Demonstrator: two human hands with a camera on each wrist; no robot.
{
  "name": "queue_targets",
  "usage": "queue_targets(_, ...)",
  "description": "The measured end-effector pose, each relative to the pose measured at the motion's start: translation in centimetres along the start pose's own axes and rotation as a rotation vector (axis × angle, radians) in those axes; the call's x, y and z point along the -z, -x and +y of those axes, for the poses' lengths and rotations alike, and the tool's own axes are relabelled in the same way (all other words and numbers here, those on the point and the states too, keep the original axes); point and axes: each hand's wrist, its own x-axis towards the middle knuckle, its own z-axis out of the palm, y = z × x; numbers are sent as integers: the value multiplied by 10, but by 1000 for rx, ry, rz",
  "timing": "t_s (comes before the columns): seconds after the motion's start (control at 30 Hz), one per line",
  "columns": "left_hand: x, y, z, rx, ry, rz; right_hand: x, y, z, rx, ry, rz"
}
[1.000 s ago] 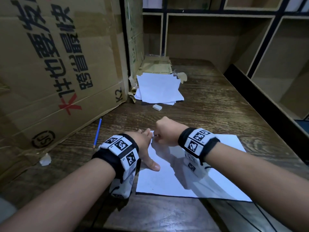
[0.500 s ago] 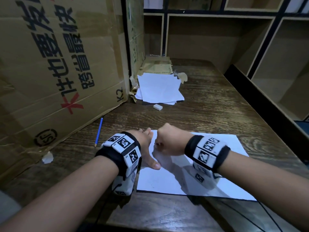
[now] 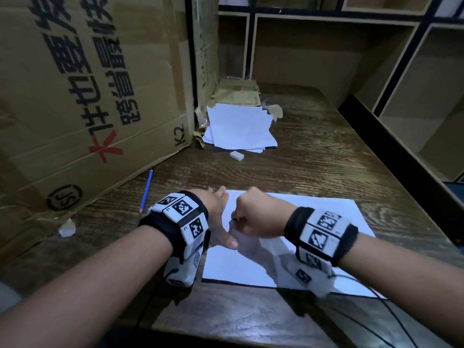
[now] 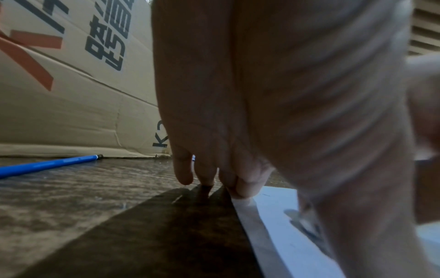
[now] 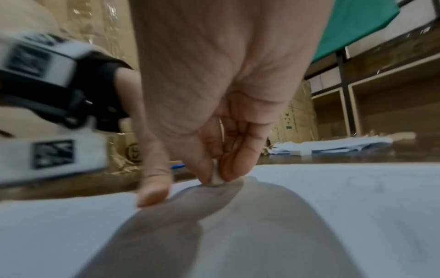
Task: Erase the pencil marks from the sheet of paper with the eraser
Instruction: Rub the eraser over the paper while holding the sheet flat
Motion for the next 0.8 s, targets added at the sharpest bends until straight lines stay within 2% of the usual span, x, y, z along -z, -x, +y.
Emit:
queue_targets(0.17,3,0,-2,-13,-6,-11,9,-24,18,-103,-9,102)
queue_targets(0.37,0,-7,-3,-9,11,-30,3,0,0,-10,22,-53)
queue_targets(0.47,4,-3,-2,-9,3,-45,17,-19,15,-82,45,13)
queue_targets(0.57,4,-2,-2,0,-9,-43,10,-22,19,-113,58,74)
queue_targets(0.8,2,-1,3,11,-16,-21,1,13,5,44,54,-106)
